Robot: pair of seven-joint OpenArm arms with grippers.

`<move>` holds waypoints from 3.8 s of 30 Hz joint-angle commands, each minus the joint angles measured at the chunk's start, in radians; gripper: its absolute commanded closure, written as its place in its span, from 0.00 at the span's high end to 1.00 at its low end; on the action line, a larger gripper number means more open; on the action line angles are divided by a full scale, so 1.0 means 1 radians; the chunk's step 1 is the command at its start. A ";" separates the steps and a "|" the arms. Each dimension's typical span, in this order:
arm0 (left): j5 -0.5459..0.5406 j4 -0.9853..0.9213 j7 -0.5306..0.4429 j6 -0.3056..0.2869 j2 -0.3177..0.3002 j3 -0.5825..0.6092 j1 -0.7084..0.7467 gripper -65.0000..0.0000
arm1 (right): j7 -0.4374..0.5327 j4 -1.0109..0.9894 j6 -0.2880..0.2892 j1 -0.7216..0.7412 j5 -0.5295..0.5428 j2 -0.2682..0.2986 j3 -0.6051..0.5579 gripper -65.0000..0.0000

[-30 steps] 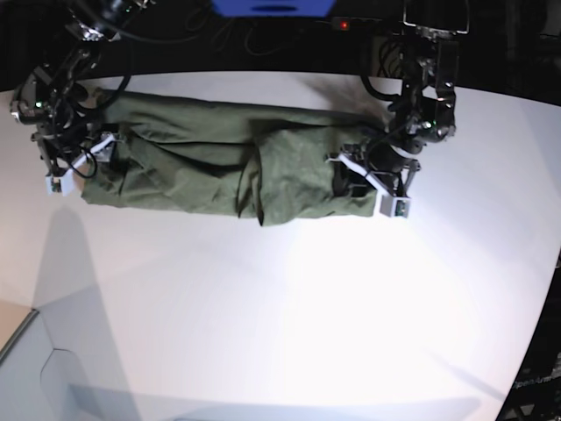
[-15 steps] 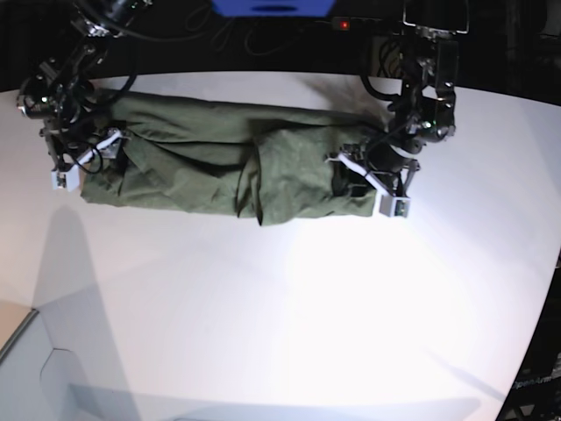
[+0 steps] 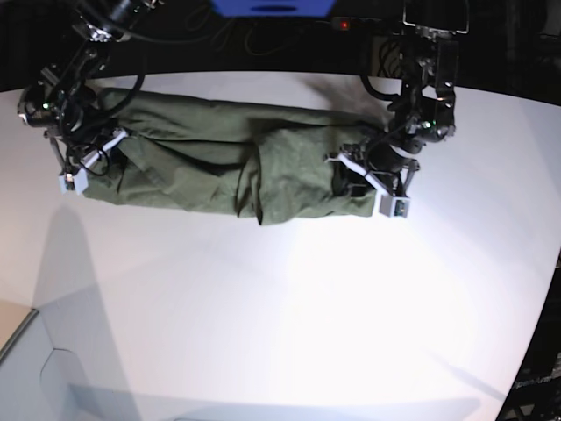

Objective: Layout the t-shirt on the table in an organized manner, then fold the t-shirt properly
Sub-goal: 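Grasp the strip ends with both grippers and push them inward, then fold the strip end over the middle with the right gripper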

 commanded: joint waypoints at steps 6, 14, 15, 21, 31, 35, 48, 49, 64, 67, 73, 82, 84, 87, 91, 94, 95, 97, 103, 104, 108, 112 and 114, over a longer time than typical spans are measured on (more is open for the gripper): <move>-0.004 0.025 0.004 -0.003 0.000 0.000 -0.005 0.29 | -0.065 0.016 0.003 0.005 -0.011 0.007 -0.021 0.00; -0.004 0.202 0.004 -0.003 0.000 -0.008 0.000 0.29 | -0.062 0.017 0.003 0.028 -0.011 0.010 -0.024 0.00; -0.004 0.223 0.007 -0.003 -0.003 -0.008 0.001 0.29 | -0.062 0.017 0.003 0.028 -0.011 0.010 -0.026 0.00; -0.001 0.248 0.015 0.005 -0.031 -0.042 0.041 0.26 | -0.065 0.017 0.003 0.048 -0.014 0.011 -0.026 0.00; 0.005 0.171 0.039 0.006 -0.037 -0.246 0.153 0.00 | -0.067 0.074 0.003 0.060 -0.014 0.008 -0.027 0.00; 0.005 0.136 0.045 0.006 -0.020 -0.240 0.126 0.00 | -0.068 0.121 0.003 0.057 -0.014 0.004 -0.044 0.00; 0.007 0.014 0.041 0.006 -0.003 -0.131 0.073 0.00 | -0.068 0.160 0.003 0.037 -0.012 0.004 -0.098 0.00; 0.007 0.014 0.039 0.006 -0.003 -0.131 0.073 0.00 | -0.068 0.160 0.003 0.037 -0.011 0.004 -0.098 0.00; 0.004 0.027 0.044 0.006 -0.002 -0.134 0.078 0.00 | -0.068 0.407 0.003 -0.007 -0.011 -0.030 -0.567 0.00; 0.005 0.025 0.044 0.006 -0.002 -0.134 0.078 0.00 | -0.065 0.405 0.003 -0.023 -0.011 -0.032 -0.698 0.00; 0.005 0.027 0.044 0.006 -0.002 -0.134 0.079 0.00 | -0.059 0.396 0.003 -0.029 -0.015 -0.081 -0.911 0.00; -0.001 0.028 0.042 0.006 0.000 -0.137 0.093 0.00 | 0.061 0.178 0.003 0.033 -0.015 -0.084 -1.032 0.00; -0.001 0.028 0.036 0.006 0.000 -0.135 0.102 0.00 | 0.070 0.125 0.003 0.059 -0.015 -0.085 -1.032 0.00; -0.001 0.028 0.036 0.006 0.000 -0.138 0.104 0.00 | 0.073 0.075 0.003 0.091 -0.015 -0.105 -1.034 0.00; -0.001 0.028 0.036 0.006 0.000 -0.138 0.104 0.00 | 0.070 0.066 0.003 0.115 -0.015 -0.110 -1.034 0.00; -0.001 0.028 0.036 0.006 0.000 -0.137 0.104 0.00 | 0.068 0.065 0.003 0.126 -0.015 -0.110 -1.034 0.00; -0.001 0.028 0.036 0.006 0.000 -0.135 0.104 0.00 | 0.070 0.065 0.003 0.128 -0.017 -0.110 -1.035 0.00; -0.001 0.028 0.036 0.006 0.000 -0.135 0.104 0.00 | 0.070 0.042 0.003 0.142 -0.017 -0.110 -1.035 0.00; -0.001 0.028 0.036 0.006 0.000 -0.135 0.099 0.00 | 0.080 -0.076 0.003 0.186 -0.015 -0.110 -1.035 0.00; -0.001 0.028 0.036 0.006 0.000 -0.135 0.099 0.00 | 0.088 -0.087 0.003 0.192 -0.014 -0.110 -1.034 0.00; -0.002 0.028 0.036 0.006 0.000 -0.135 0.098 0.00 | 0.100 -0.103 0.003 0.208 -0.014 -0.110 -1.034 0.00; -0.002 0.028 0.036 0.006 0.000 -0.135 0.096 0.00 | 0.103 -0.122 0.003 0.211 -0.014 -0.110 -1.049 0.10; -0.002 0.028 0.036 0.006 0.000 -0.135 0.095 0.00 | 0.097 -0.122 0.003 0.226 -0.014 -0.110 -1.086 0.23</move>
